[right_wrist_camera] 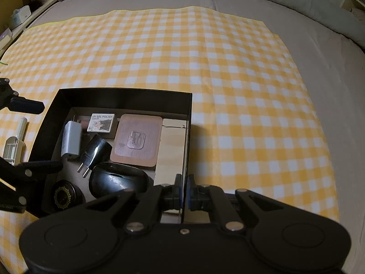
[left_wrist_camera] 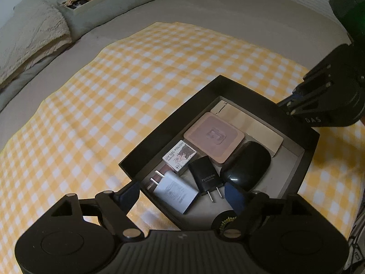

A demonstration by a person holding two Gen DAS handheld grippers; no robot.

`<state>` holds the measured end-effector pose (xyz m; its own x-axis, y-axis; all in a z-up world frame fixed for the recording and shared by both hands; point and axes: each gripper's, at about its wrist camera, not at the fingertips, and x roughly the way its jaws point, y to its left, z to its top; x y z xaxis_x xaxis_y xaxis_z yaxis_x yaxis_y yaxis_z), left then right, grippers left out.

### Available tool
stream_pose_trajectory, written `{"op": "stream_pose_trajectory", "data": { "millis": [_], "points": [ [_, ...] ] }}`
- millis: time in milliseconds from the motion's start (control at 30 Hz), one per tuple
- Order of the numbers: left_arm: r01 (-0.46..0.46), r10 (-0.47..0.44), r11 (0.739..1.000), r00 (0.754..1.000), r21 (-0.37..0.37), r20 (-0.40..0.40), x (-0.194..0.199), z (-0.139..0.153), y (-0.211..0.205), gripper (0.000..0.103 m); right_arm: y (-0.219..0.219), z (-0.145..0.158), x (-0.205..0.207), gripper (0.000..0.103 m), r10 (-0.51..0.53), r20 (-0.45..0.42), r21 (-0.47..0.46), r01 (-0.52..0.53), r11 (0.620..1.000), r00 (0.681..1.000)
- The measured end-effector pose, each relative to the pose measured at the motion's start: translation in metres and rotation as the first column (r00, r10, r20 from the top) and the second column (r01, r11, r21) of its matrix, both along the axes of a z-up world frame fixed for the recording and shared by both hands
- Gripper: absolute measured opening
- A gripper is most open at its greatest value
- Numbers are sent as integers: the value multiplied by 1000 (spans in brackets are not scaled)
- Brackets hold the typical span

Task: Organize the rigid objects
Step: 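Carry the white adapter with the left tool into the box and release, then move the left tool to the grey holder with white tube and grasp it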

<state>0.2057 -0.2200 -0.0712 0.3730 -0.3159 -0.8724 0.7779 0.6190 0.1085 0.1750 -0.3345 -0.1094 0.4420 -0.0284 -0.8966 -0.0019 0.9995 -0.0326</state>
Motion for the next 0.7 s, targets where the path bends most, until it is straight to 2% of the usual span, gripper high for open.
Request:
{"op": "stream_pose_trajectory", "data": {
  "millis": [233,600,700],
  "points": [
    [-35,34,999,998,-17,-48,0,2,4,87,0,-2,1,4,9,-5,-2,-9,1000,1000],
    [-54,51,997,997,-57,-59,-18,14,16,93,0,-2,2,4,17,-2,-4,-17,1000,1000],
    [-82,76,992,995,-91,-63,-22,21,24,95,-1,-1,1,4,7,5,7,-7,1000,1000]
  ]
}}
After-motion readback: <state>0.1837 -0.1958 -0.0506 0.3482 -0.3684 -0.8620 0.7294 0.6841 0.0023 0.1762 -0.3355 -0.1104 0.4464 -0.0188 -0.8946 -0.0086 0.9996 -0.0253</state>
